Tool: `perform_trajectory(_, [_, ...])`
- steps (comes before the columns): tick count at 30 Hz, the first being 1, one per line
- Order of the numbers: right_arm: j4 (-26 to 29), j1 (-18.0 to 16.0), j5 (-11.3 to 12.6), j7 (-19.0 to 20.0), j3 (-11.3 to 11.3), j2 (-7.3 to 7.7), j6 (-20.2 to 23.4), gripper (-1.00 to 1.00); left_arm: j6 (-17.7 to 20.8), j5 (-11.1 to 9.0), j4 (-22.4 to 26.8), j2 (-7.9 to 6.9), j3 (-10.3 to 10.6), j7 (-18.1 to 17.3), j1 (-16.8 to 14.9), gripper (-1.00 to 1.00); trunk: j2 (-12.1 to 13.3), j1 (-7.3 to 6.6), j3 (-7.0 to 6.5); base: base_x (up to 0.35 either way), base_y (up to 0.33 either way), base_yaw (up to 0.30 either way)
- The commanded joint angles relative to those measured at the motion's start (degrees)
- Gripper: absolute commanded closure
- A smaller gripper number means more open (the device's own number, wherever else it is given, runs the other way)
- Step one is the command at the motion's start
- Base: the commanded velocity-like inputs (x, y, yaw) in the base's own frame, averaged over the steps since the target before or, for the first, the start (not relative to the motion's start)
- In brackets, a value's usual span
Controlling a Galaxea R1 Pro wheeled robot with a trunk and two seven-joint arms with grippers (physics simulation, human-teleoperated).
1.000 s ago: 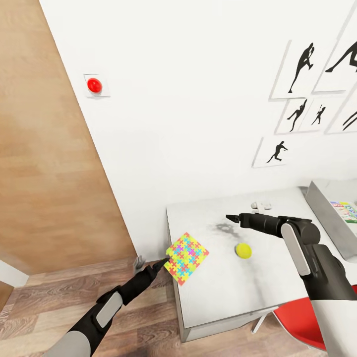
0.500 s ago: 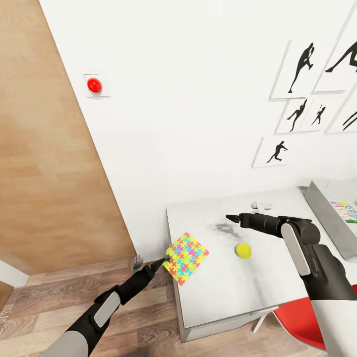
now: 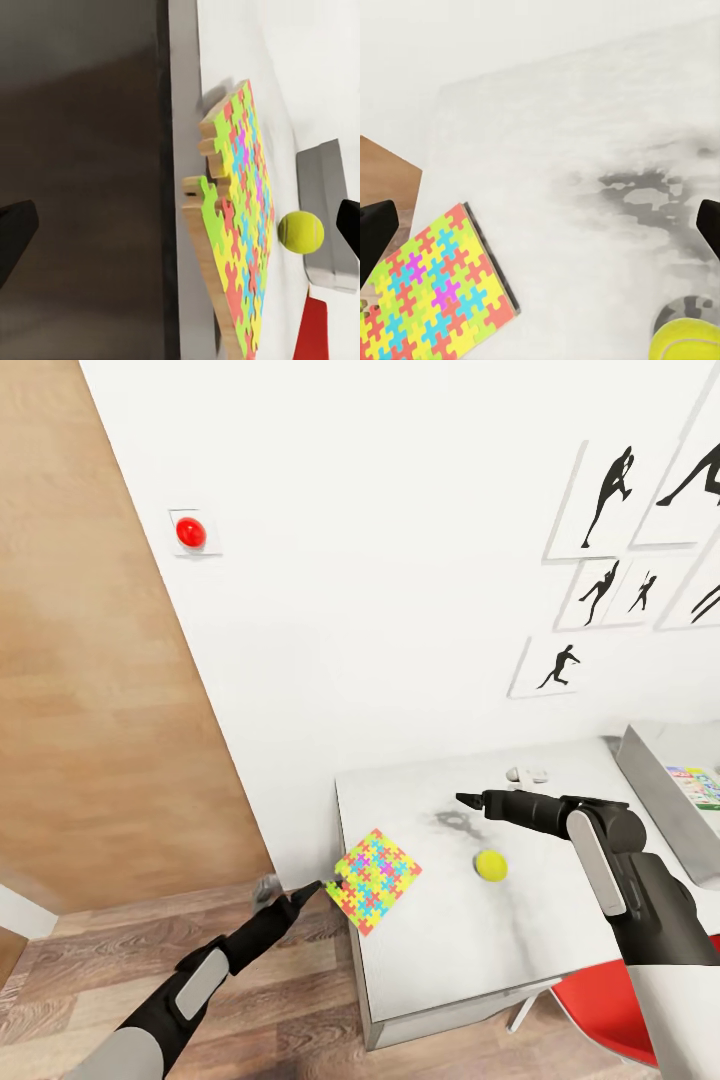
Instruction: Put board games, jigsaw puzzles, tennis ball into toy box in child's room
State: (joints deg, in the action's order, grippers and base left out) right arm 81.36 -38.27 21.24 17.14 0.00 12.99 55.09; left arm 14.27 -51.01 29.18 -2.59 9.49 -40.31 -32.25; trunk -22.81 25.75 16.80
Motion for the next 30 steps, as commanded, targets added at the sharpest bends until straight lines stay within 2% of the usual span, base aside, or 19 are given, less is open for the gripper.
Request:
perform_trajectory(1, [0.03,-0.05,-0.43,0.44,0.00,0.02,0.20,-1.00,0.50,-0.62,0.02,-0.26,0.22,-0.04,-0.05,-1.00,-0.11,0.03,0.10,0.000,0.000,0.000])
perform_trajectory(18, [0.03,-0.05,-0.41,0.44,0.00,0.02,0.20,-1.00,0.50,-0.67,0.05,-1.01,0.18,-0.03,-0.05,-1.00,-0.11,0.03,0.10,0.000,0.000,-0.010])
perform_trajectory(30, [0.02,-0.01,-0.44,0.44,-0.01,0.02,0.20,-1.00,0.49,-0.67,0.08,-1.09,0.11,-0.03,-0.04,-1.00,-0.11,0.03,0.10,0.000,0.000,-0.178])
